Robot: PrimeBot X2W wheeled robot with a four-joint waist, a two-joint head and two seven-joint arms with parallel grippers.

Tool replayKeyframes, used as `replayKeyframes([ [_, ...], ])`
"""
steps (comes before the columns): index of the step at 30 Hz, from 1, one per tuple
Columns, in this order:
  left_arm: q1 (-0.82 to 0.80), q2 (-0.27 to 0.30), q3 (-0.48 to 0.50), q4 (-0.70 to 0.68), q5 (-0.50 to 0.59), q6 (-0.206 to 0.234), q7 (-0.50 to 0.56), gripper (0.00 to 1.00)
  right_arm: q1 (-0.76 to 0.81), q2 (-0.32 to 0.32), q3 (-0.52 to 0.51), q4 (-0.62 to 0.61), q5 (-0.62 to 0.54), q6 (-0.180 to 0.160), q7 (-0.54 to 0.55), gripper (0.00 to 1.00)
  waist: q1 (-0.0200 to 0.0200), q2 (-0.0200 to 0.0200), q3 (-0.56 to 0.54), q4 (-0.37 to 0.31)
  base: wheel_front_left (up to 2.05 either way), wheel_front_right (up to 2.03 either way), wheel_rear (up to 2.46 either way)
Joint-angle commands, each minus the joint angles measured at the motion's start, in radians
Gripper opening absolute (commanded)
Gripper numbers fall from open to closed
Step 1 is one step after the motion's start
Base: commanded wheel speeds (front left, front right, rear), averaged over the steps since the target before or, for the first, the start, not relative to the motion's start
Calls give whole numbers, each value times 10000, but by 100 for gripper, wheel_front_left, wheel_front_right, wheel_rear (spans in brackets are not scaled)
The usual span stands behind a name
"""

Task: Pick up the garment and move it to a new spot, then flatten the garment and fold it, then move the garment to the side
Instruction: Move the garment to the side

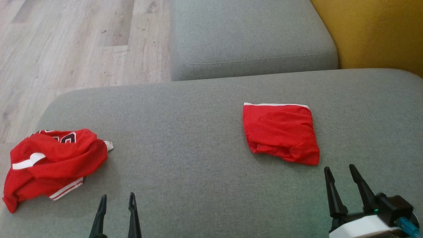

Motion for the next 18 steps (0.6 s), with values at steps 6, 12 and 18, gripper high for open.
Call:
replayKeyframes([
  [6,-426,-59,430,-203,75,-46,-53,100,-219,-11,163,-383,-143,67,-137,100,1,-1,1,-60,0,0,0],
  [12,-463,-59,390,-167,47,-28,-53,100,-226,3,177,-384,-172,67,-137,100,1,-1,60,-78,0,0,0],
  [18,-530,-59,327,-176,21,-17,-53,100,-353,-39,247,-175,-170,67,-137,100,1,-1,350,-64,0,0,0],
])
